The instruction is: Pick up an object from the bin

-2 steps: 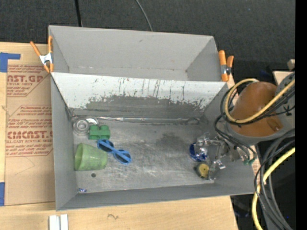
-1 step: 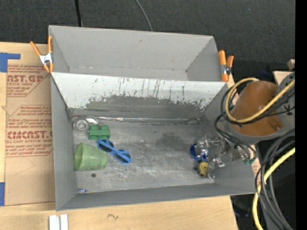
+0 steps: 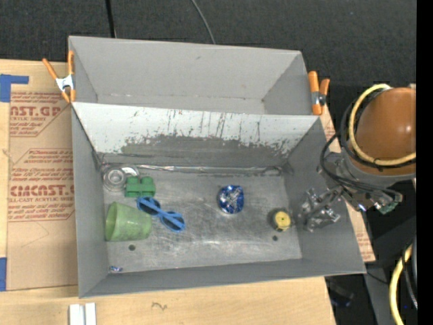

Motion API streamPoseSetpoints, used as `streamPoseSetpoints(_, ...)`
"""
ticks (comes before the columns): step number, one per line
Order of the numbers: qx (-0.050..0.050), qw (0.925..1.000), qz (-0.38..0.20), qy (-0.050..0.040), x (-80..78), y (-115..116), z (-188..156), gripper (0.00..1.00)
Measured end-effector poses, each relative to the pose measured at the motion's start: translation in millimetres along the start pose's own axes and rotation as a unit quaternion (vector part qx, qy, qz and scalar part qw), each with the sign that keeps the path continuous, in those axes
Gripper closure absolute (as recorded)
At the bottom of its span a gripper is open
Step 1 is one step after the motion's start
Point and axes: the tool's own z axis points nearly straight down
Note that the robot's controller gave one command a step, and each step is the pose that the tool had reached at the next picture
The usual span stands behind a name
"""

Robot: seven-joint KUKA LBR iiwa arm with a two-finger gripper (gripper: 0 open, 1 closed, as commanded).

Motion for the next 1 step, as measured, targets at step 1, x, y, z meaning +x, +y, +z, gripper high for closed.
streamPoseSetpoints(1,-0.001,1.0,0.0,0.0006,0.3,0.3,1.0,0.0)
